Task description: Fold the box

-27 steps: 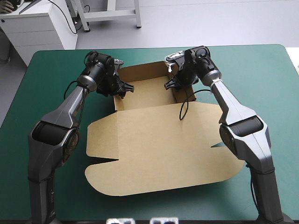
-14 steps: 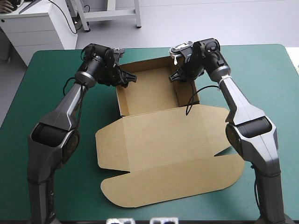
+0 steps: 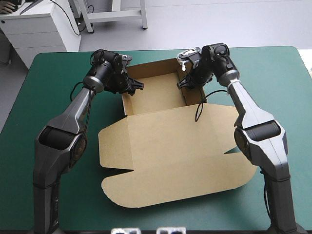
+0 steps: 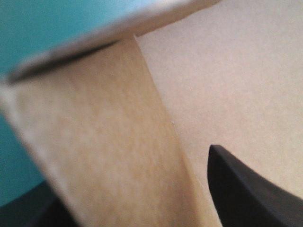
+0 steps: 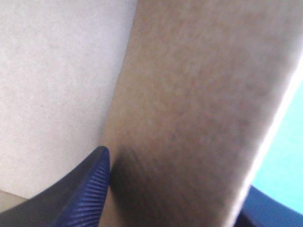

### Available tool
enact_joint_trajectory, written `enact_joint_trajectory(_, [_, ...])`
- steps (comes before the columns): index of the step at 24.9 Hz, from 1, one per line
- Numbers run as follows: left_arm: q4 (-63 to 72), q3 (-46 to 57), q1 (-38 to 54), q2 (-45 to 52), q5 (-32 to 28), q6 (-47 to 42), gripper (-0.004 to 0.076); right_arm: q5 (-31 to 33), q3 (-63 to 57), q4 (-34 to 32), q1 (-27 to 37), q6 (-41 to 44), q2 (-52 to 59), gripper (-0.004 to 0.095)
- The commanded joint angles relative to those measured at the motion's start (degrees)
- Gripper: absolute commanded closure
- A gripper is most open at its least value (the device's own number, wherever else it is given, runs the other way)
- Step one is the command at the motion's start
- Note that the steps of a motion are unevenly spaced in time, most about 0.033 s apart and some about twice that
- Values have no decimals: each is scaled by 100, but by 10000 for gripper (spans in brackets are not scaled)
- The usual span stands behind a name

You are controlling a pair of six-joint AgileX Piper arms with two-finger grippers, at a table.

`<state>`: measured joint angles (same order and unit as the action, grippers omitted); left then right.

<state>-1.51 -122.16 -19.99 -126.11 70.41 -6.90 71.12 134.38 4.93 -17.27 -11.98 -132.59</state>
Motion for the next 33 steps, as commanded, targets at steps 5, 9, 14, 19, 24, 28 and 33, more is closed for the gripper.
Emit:
enact_joint_trajectory(5, [223,-161,-17,134,110,-55,204,-59,246,34,79,-258,162,391])
enact_joint_trajectory(9, [248,-213,-17,155,328,-77,204,54,695,34,124,-268,162,391])
enact_joint_trajectory(14, [263,-468,-17,155,326,-477,204,54,1008,222,221,125,162,390])
enact_joint_trajectory(19, [380,-507,-17,155,326,-790,204,54,1017,359,252,242,174,390])
enact_joint_trajectory(24, [487,-507,-17,278,326,-777,204,54,1017,325,252,232,334,390])
enact_joint_trajectory(28, [367,-578,-17,575,326,-777,204,54,1017,245,252,242,546,390])
enact_joint_trajectory(33, [206,-664,-17,1105,326,-777,223,54,1017,245,252,334,948,393])
